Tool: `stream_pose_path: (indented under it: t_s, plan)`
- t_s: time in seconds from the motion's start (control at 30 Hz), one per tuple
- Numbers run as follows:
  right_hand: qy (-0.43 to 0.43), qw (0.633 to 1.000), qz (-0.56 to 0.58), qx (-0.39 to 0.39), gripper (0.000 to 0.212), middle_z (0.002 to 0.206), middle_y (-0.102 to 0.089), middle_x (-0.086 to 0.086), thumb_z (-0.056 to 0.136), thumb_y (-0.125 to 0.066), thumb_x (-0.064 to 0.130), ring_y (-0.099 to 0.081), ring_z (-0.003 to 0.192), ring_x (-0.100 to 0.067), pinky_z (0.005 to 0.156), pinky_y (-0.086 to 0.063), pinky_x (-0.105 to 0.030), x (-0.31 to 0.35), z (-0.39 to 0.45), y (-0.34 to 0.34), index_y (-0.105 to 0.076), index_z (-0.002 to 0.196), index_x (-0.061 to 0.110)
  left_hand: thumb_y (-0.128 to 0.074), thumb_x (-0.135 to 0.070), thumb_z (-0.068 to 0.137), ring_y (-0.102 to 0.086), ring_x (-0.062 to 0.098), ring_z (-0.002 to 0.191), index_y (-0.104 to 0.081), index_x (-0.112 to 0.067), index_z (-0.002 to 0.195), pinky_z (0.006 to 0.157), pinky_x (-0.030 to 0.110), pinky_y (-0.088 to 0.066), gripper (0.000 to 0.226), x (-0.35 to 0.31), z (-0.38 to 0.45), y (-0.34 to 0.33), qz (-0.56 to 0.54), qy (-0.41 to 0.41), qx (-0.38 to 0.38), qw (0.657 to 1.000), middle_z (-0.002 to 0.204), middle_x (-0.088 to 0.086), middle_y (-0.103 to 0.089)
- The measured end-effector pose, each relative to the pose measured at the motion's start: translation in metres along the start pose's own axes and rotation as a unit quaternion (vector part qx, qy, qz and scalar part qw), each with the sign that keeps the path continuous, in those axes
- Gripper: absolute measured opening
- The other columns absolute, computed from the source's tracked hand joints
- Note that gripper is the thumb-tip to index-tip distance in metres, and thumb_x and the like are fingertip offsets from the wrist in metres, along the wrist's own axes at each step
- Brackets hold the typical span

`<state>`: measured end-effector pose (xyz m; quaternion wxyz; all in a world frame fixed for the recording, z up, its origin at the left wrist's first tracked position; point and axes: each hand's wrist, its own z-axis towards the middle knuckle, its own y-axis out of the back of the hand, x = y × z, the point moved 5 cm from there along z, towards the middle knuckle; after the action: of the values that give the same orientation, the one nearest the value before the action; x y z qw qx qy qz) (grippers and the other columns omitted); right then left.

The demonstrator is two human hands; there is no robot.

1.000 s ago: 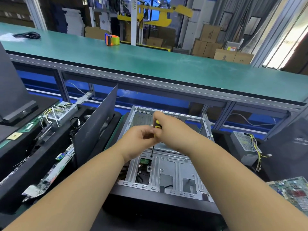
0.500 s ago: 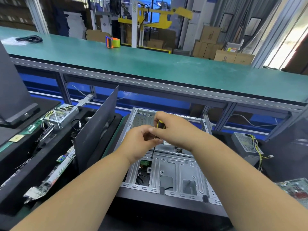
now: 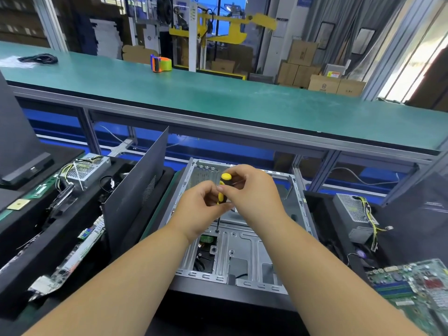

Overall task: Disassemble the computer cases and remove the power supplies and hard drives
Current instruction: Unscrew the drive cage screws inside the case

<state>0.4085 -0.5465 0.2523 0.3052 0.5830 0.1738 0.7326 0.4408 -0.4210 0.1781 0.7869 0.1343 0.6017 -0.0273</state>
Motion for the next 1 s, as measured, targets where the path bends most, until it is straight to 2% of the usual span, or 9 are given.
stream_pose_path:
  t_s: [0.1, 0.2, 0.3, 0.4, 0.47, 0.53, 0.73, 0.83, 1.0]
  plan:
    - [0.01, 0.999, -0.024, 0.03, 0.019, 0.076, -0.066, 0.016, 0.082, -0.077, 0.02, -0.062, 0.076, 0.001, 0.066, -0.045, -0.02, 0.003, 0.0, -0.002, -0.064, 0.084, 0.034, -0.078, -0.019, 0.08, -0.05, 0.005, 0.064, -0.057, -0.021, 0.079, 0.063, 0.017, -0.047, 0.021, -0.003, -0.001, 0.0, 0.016, 0.01, 0.024, 1.0, 0.068, -0.01, -0.057]
    - [0.014, 0.998, -0.034, 0.045, 0.02, 0.083, -0.068, 0.014, 0.084, -0.075, 0.018, -0.061, 0.08, 0.0, 0.066, -0.043, -0.016, 0.002, 0.002, 0.0, -0.064, 0.087, 0.035, -0.072, -0.019, 0.088, -0.066, 0.018, 0.088, -0.066, -0.019, 0.1, 0.082, 0.032, -0.056, 0.013, -0.006, -0.002, 0.001, -0.012, 0.035, 0.081, 0.996, 0.094, 0.002, -0.071]
    - [0.015, 0.998, -0.033, 0.051, 0.017, 0.091, -0.07, 0.012, 0.085, -0.074, 0.015, -0.063, 0.085, -0.005, 0.067, -0.043, -0.012, 0.0, 0.004, 0.004, -0.069, 0.094, 0.03, -0.066, -0.013, 0.093, -0.067, 0.009, 0.104, -0.071, -0.029, 0.109, 0.092, 0.028, -0.051, 0.023, -0.008, -0.005, 0.005, -0.017, 0.052, 0.118, 0.992, 0.106, -0.006, -0.074]
    - [0.023, 0.996, -0.031, 0.08, 0.019, 0.097, -0.071, 0.01, 0.086, -0.073, 0.012, -0.065, 0.09, -0.008, 0.073, -0.048, -0.017, 0.002, 0.005, 0.006, -0.071, 0.098, 0.026, -0.068, -0.009, 0.09, -0.069, 0.004, 0.098, -0.073, -0.034, 0.097, 0.091, 0.025, -0.052, 0.026, -0.009, -0.006, 0.009, 0.005, 0.05, 0.098, 0.994, 0.098, -0.011, -0.076]
    - [0.031, 0.993, -0.043, 0.105, 0.022, 0.099, -0.07, 0.01, 0.087, -0.071, 0.011, -0.065, 0.093, -0.01, 0.081, -0.052, -0.027, 0.004, 0.005, 0.005, -0.07, 0.099, 0.029, -0.072, -0.011, 0.088, -0.069, 0.002, 0.094, -0.073, -0.036, 0.094, 0.088, 0.022, -0.053, 0.027, -0.01, -0.005, 0.011, 0.032, 0.034, 0.077, 0.996, 0.094, -0.013, -0.075]
    - [0.035, 0.991, -0.053, 0.118, 0.024, 0.103, -0.068, 0.012, 0.088, -0.069, 0.013, -0.064, 0.096, -0.008, 0.084, -0.051, -0.028, 0.006, 0.005, 0.005, -0.069, 0.101, 0.033, -0.074, -0.011, 0.086, -0.069, 0.001, 0.091, -0.073, -0.035, 0.094, 0.082, 0.017, -0.053, 0.025, -0.01, -0.006, 0.01, 0.042, 0.016, 0.061, 0.997, 0.091, -0.015, -0.075]
    - [0.022, 0.998, -0.06, 0.01, 0.029, 0.095, -0.063, 0.015, 0.078, -0.078, 0.038, -0.059, 0.083, -0.005, 0.07, -0.048, -0.023, 0.007, 0.001, 0.005, -0.065, 0.104, 0.033, -0.073, -0.008, 0.086, -0.07, 0.006, 0.089, -0.072, -0.024, 0.1, 0.079, 0.017, -0.053, 0.022, -0.006, -0.006, 0.005, 0.028, 0.003, 0.036, 0.999, 0.091, -0.007, -0.075]
    - [0.009, 0.998, -0.054, -0.016, 0.021, 0.088, -0.065, 0.013, 0.08, -0.079, 0.029, -0.06, 0.082, -0.009, 0.069, -0.048, -0.026, 0.005, 0.0, 0.003, -0.065, 0.094, 0.031, -0.075, -0.009, 0.085, -0.07, 0.01, 0.088, -0.071, -0.02, 0.099, 0.081, 0.025, -0.056, 0.018, -0.003, -0.005, 0.004, 0.033, 0.001, 0.021, 0.999, 0.091, -0.005, -0.074]
    - [0.013, 0.998, -0.045, 0.03, 0.021, 0.094, -0.068, 0.015, 0.083, -0.075, 0.017, -0.059, 0.084, -0.006, 0.068, -0.042, -0.019, 0.008, 0.002, -0.002, -0.07, 0.095, 0.034, -0.077, -0.013, 0.082, -0.057, -0.002, 0.064, -0.061, -0.02, 0.082, 0.063, 0.01, -0.046, 0.018, -0.004, -0.005, 0.002, 0.05, -0.019, -0.007, 0.999, 0.071, -0.018, -0.063]
